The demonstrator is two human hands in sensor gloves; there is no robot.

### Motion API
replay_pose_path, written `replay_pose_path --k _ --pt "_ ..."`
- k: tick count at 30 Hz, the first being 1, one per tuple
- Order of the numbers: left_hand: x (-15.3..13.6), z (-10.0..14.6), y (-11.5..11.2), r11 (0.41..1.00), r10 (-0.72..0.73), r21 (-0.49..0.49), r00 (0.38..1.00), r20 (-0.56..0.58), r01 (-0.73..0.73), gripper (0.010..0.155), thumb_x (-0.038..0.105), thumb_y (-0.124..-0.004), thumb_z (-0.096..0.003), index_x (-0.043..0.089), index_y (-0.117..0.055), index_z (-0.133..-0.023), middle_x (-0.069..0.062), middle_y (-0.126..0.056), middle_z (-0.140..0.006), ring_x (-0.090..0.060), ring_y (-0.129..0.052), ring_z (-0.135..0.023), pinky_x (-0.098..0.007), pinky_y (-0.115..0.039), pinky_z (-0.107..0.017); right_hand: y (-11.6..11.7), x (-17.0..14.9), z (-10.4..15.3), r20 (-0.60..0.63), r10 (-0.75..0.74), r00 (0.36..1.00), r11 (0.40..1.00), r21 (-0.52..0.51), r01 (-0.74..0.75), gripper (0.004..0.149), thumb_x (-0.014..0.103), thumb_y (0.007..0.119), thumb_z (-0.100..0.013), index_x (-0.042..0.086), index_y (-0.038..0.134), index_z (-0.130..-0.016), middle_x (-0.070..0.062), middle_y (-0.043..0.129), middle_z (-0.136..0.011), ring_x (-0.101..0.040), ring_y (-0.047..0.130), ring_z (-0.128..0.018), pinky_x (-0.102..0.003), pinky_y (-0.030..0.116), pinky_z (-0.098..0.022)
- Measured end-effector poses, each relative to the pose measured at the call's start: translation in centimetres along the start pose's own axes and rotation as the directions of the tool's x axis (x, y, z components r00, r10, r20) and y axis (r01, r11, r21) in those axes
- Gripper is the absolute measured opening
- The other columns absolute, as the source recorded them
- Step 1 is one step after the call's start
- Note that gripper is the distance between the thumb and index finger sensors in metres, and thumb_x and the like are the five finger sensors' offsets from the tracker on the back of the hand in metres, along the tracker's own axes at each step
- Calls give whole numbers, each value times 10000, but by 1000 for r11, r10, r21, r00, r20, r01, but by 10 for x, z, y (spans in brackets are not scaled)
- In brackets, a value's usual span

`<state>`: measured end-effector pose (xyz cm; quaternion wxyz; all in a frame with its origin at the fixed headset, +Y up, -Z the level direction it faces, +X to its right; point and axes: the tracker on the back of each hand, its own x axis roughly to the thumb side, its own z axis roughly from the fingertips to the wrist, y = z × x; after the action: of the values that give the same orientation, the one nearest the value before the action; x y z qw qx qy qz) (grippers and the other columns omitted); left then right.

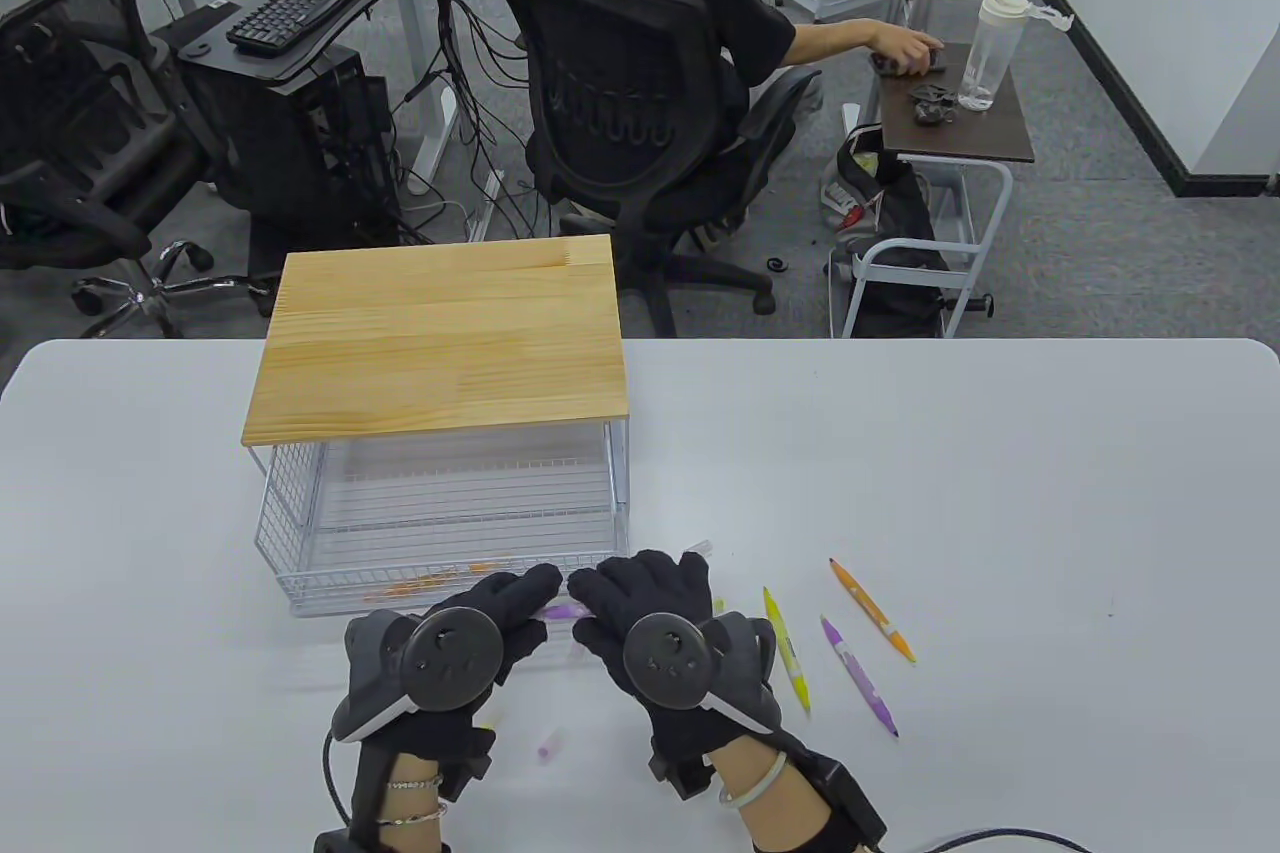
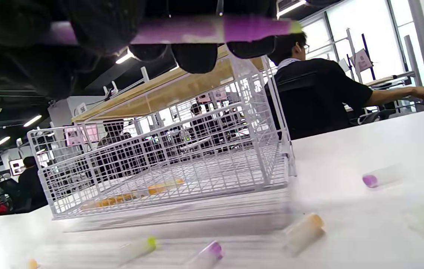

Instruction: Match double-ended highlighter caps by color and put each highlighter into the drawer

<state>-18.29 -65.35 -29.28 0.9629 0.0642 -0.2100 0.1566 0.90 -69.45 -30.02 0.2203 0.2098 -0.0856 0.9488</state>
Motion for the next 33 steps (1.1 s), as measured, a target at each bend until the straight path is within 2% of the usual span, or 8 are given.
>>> replay_pose_path --k 5,12,17,23,30,33 --pt "8 -2 -2 1000 -18 -10 1000 20 18 522 325 -787 -484 194 -774 -990 -48 -926 -876 -101 -1054 -618 -390 -836 -649 2 7 3 14 19 1000 1000 -20 -19 509 459 704 -608 276 612 -1074 -25 658 -1141 -422 608 -1071 -709 350 -773" --pt "11 -4 -4 1000 18 -16 998 52 -17 522 327 -780 -489 187 -775 -992 -60 -930 -868 -108 -1054 -615 -395 -833 -649 4 8 4 2 47 999 997 -61 -47 451 476 742 -580 308 679 -994 -1 672 -1120 -387 627 -1064 -703 366 -781" --pt "11 -2 -3 1000 4 15 999 38 -4 527 355 -764 -494 230 -755 -1006 -27 -909 -905 -111 -1037 -659 -436 -795 -668 2 7 3 -16 34 999 996 -78 -35 442 481 746 -572 322 701 -981 12 700 -1036 -346 693 -965 -689 410 -782" --pt "3 3 2 997 -59 52 997 -40 61 585 408 -756 -480 257 -711 -1043 -23 -868 -977 -155 -1004 -746 -501 -747 -686 -1 -3 0 -54 29 998 996 -81 -33 433 442 756 -581 307 700 -989 9 753 -986 -328 766 -887 -653 503 -773" --pt "-4 3 1 999 -41 29 997 -58 43 578 423 -740 -488 247 -728 -1038 -38 -877 -976 -174 -1006 -750 -525 -737 -684 -9 -13 -1 -73 -55 996 995 -88 49 497 375 760 -607 316 569 -1062 5 776 -1006 -269 877 -782 -546 643 -749" --pt "-7 0 -3 999 -53 -13 996 -74 52 576 427 -736 -489 250 -729 -1037 -35 -876 -980 -178 -1005 -754 -529 -735 -685 -14 -16 -1 -57 -76 996 994 -80 71 672 367 764 -602 322 379 -1151 9 793 -987 -242 909 -748 -519 681 -736"
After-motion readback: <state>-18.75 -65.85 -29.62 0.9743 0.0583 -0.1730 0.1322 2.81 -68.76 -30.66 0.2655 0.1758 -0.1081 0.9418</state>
